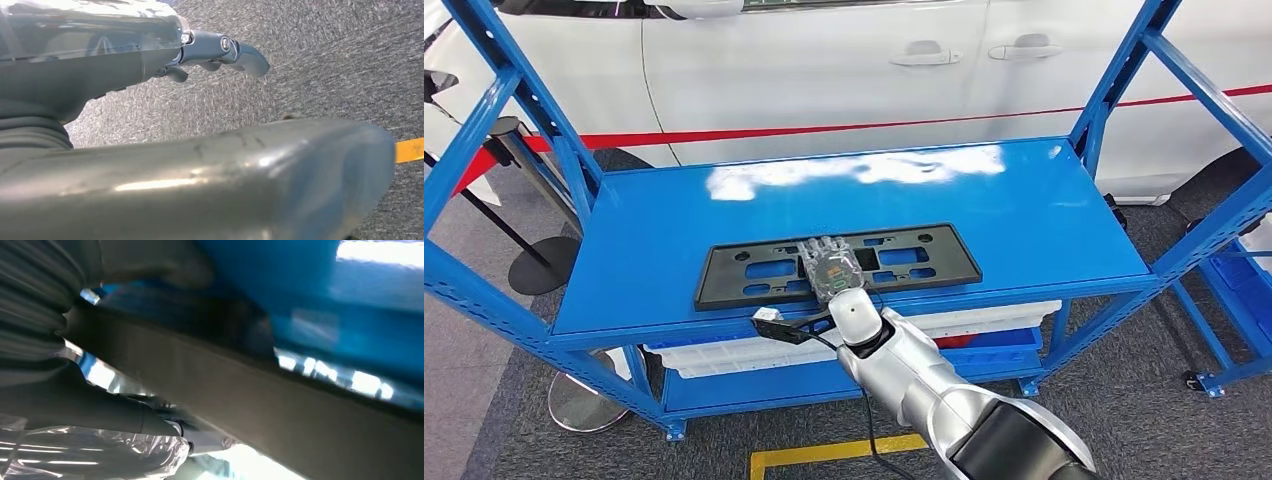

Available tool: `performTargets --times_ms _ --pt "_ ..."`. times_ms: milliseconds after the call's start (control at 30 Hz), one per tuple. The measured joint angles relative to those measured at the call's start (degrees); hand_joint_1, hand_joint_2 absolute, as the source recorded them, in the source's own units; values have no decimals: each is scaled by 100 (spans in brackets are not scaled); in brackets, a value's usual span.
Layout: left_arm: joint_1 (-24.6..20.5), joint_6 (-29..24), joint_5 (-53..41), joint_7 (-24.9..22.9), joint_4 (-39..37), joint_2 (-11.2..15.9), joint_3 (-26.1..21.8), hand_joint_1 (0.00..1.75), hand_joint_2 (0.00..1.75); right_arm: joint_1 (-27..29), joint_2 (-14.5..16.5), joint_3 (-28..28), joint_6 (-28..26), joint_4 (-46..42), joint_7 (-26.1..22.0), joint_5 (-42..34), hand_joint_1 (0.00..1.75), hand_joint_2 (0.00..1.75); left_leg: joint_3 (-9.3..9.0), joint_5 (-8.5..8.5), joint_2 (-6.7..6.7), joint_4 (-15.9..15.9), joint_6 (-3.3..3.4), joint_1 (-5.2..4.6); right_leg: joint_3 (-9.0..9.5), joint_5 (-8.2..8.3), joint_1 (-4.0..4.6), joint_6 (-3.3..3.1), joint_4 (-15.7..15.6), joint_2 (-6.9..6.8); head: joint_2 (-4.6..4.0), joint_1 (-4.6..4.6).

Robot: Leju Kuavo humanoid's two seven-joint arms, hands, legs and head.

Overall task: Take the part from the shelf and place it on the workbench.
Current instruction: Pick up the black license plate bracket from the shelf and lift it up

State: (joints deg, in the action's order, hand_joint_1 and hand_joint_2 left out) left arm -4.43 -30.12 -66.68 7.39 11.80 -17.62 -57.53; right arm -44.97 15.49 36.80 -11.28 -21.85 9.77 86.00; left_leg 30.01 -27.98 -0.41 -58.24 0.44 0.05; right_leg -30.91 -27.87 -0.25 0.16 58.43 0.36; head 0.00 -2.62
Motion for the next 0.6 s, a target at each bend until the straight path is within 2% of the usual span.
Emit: performTargets --times_ms 167,333,500,600 --pt "-1 11 -66 91 0 5 10 0 0 9 -86 -287 -158 40 -34 -375 175 175 1 4 -3 -3 5 0 1 2 0 3 0 -2 0 0" --pt "-3 39 -82 154 0 23 13 0 0 68 -193 -678 -428 -51 -308 -670 175 175 3 5 -2 -4 7 0 1 5 -4 8 0 -1 0 0" --pt "-3 -173 92 353 0 37 -11 0 0 252 -232 -997 -888 -460 -990 -1252 175 175 12 6 2 -8 8 0 -6 8 -4 10 1 6 0 0" --pt "-9 -304 179 434 0 45 -56 0 0 326 -236 -1135 -976 -863 -1265 -1547 175 175 13 5 7 -9 8 0 -11 9 -3 11 1 16 0 0"
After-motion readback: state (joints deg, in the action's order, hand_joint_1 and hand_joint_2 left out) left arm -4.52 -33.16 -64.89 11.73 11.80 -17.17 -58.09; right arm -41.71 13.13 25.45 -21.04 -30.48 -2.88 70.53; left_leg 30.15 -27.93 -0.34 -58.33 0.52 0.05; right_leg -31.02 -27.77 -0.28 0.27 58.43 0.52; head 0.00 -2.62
